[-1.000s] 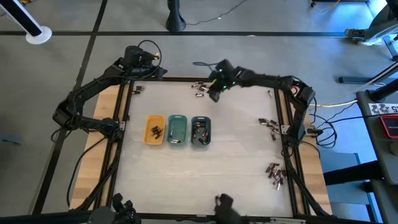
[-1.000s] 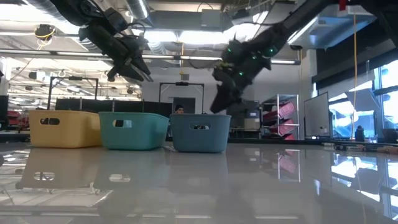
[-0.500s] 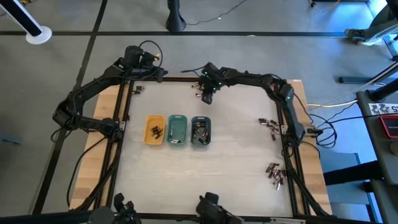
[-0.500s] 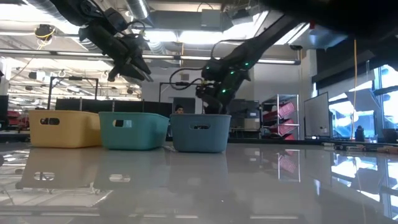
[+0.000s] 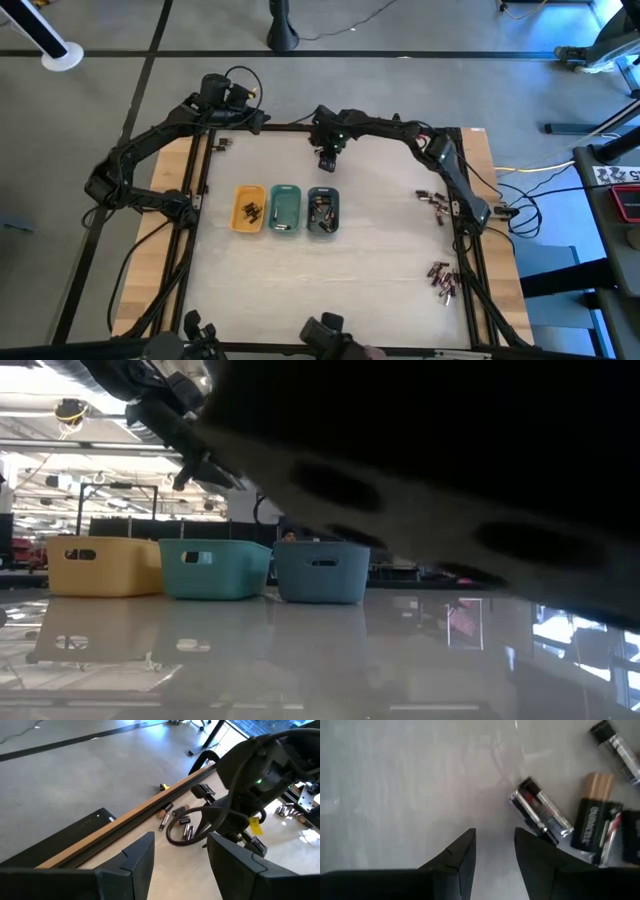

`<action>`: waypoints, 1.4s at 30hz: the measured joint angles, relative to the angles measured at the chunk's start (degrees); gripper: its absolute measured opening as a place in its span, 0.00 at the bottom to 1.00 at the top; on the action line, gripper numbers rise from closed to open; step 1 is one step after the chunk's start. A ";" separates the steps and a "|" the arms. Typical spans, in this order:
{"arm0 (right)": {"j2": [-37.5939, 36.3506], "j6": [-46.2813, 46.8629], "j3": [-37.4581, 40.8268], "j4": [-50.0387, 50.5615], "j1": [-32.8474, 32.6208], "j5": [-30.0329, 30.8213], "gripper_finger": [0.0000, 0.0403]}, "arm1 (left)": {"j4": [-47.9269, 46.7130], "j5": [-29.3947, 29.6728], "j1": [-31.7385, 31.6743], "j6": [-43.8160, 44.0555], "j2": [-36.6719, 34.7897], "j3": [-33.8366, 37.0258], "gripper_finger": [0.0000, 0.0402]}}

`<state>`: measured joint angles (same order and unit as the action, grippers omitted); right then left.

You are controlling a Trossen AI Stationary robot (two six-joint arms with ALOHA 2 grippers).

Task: Sort batteries
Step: Put the silver battery into the green bin

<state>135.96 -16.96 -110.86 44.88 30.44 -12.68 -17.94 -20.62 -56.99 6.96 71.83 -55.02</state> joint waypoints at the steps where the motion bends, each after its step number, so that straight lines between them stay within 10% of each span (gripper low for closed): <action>1: 0.56 0.01 -0.98 1.00 -0.04 0.10 0.34 | 0.05 0.00 0.00 0.02 0.00 0.00 0.42; 21: 1.95 -0.35 -11.80 12.42 0.74 -7.10 0.23 | 0.17 0.00 0.00 -1.64 0.00 0.00 0.42; 42: 5.29 -7.74 -12.97 10.60 2.72 -0.46 0.22 | 0.15 0.02 -0.09 -1.54 0.00 0.00 0.42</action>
<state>141.25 -24.70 -123.83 55.48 33.15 -13.14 -17.79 -20.60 -57.08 5.43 71.83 -55.02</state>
